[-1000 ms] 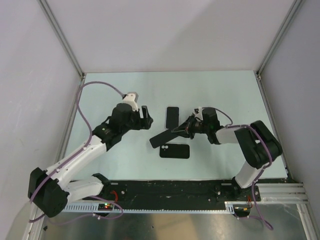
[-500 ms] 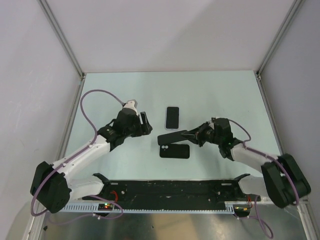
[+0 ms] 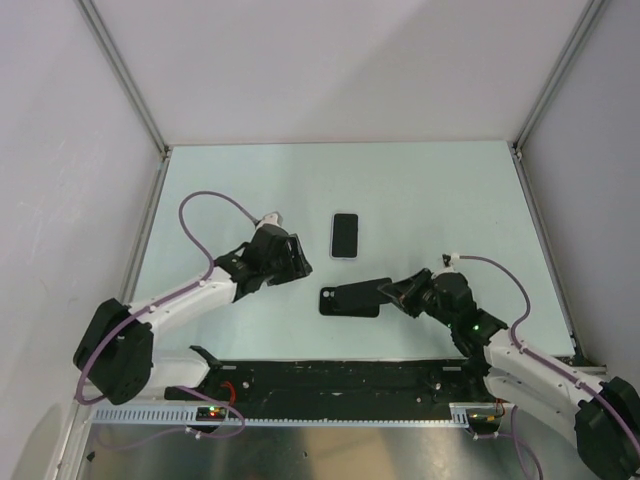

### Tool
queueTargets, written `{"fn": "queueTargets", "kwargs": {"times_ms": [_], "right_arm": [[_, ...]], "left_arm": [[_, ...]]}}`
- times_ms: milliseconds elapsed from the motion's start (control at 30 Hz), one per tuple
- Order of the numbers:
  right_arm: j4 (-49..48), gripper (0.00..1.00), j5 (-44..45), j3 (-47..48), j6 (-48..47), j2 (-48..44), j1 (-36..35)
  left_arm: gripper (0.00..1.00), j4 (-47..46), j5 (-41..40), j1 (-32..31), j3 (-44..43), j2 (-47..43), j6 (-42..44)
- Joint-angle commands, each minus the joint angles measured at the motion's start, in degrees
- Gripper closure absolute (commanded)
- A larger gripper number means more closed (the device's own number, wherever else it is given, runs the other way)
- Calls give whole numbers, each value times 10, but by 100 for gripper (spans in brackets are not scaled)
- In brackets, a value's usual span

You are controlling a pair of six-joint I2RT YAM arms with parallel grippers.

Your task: Put the phone into the phone case

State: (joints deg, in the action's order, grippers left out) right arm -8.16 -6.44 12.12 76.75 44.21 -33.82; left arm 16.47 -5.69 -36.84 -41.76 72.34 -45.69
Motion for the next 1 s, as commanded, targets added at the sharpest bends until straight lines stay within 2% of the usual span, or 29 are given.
{"fn": "queueTargets", "kwargs": {"times_ms": [0,233,500,967], "right_arm": [[-46,100,132,-5,-59,-1,-55],[-131,100,197,-21,-116,41,-107],[-140,100,205,-31,-133,50,-111],[-183,100,120,-43,-104,128,-100]], "left_arm": [[35,-48,-6,-10,12,15,-30],[41,-105,8,-30,63,23,-46],[50,-156,15,-51,98,49,-57],[85,-178,12,-84,72,122,-52]]}}
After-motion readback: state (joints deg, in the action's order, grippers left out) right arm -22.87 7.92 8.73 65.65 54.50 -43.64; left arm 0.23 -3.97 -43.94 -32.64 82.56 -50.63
